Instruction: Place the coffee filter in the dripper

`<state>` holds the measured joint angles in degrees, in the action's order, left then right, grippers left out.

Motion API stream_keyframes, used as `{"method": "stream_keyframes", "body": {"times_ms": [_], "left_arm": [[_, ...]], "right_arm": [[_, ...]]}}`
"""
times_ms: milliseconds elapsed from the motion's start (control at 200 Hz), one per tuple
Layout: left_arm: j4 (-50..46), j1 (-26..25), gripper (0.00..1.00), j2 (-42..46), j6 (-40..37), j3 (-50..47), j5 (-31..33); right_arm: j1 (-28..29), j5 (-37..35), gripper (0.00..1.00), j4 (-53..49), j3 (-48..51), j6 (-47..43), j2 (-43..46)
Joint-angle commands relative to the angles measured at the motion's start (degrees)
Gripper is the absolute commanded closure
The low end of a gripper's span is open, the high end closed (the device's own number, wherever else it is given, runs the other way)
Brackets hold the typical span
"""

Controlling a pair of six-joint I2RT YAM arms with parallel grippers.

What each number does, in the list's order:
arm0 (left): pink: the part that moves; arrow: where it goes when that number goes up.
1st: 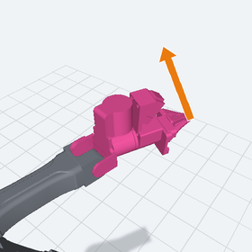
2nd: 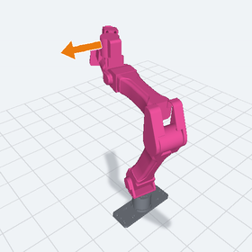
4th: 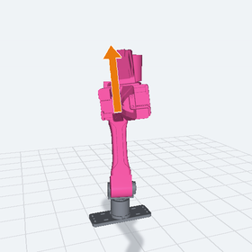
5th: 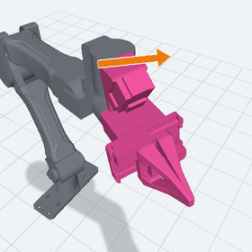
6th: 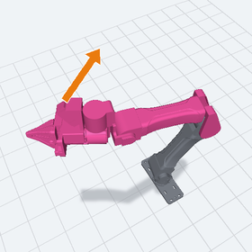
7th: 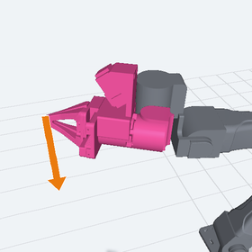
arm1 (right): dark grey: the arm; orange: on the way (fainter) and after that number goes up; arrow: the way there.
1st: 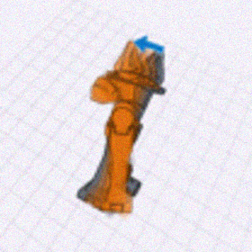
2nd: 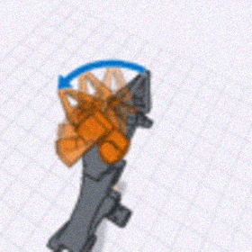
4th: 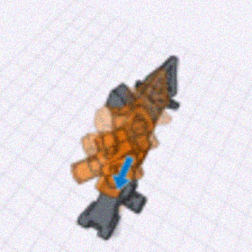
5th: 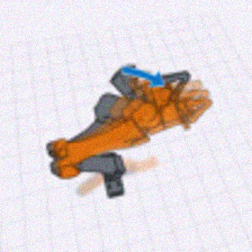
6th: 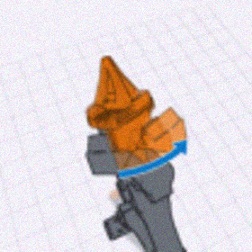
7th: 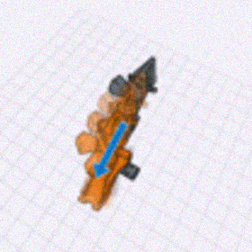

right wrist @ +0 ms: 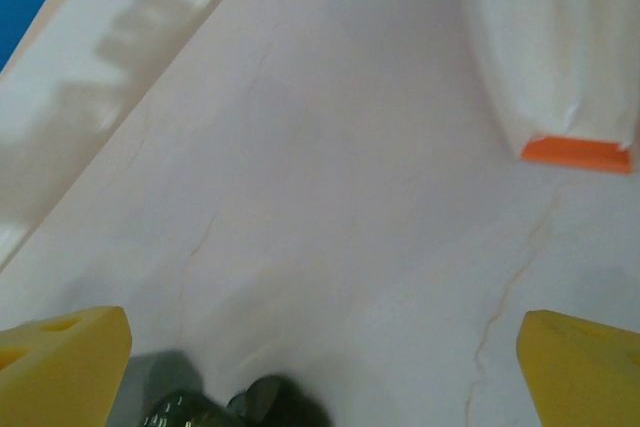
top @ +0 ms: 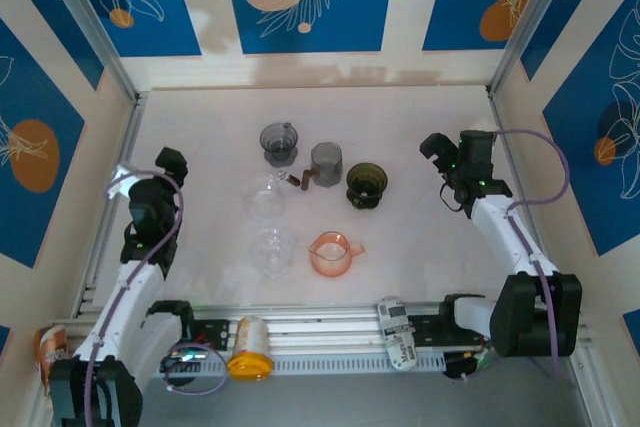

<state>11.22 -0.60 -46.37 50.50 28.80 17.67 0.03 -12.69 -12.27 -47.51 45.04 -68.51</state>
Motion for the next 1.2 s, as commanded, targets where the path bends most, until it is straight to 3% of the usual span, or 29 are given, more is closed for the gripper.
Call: {"method": "stream_keyframes", "body": {"times_ms": [0, 245, 360, 640, 765, 860, 975, 1195], "left_arm": [[-6.43, 0.52, 0.0, 0.07, -1.41, 5.41, -8.47], [-20.86, 0.01, 0.01, -4.38, -4.53, 15.29, -25.17], [-23.13, -3.37, 0.02, -4.23, -4.16, 15.39, -29.64], [-28.55, -21.57, 0.06, -1.0, -6.04, 12.81, -25.27], [-29.77, -28.11, 0.01, -1.34, -5.54, 10.42, -23.74], [-30.62, -31.18, 0.07, -1.83, -4.87, 8.84, -23.44], [-34.19, -33.83, 0.08, -1.77, -4.86, 8.65, -21.97], [-41.39, -34.55, 0.14, 2.48, -3.94, 7.9, -17.8]], "right_arm": [[2.54, 6.34, 0.0, -4.98, -3.39, -3.53, 0.54], [14.42, 5.42, 0.06, -12.02, -5.49, -9.61, -0.4], [19.84, 3.24, 0.06, -14.8, -5.76, -11.59, 0.27], [29.99, 2.96, 0.12, -19.05, -5.01, -14.43, 3.08], [33.21, 3.72, 0.18, -19.47, -4.05, -14.32, 3.38], [35.98, 4.52, 0.21, -18.53, -3.77, -15.33, 2.89], [39.21, 7.39, 0.23, -18.33, -4.56, -16.81, 1.27], [48.98, 8.42, 0.31, -19.18, -10.27, -20.59, -5.92]]}}
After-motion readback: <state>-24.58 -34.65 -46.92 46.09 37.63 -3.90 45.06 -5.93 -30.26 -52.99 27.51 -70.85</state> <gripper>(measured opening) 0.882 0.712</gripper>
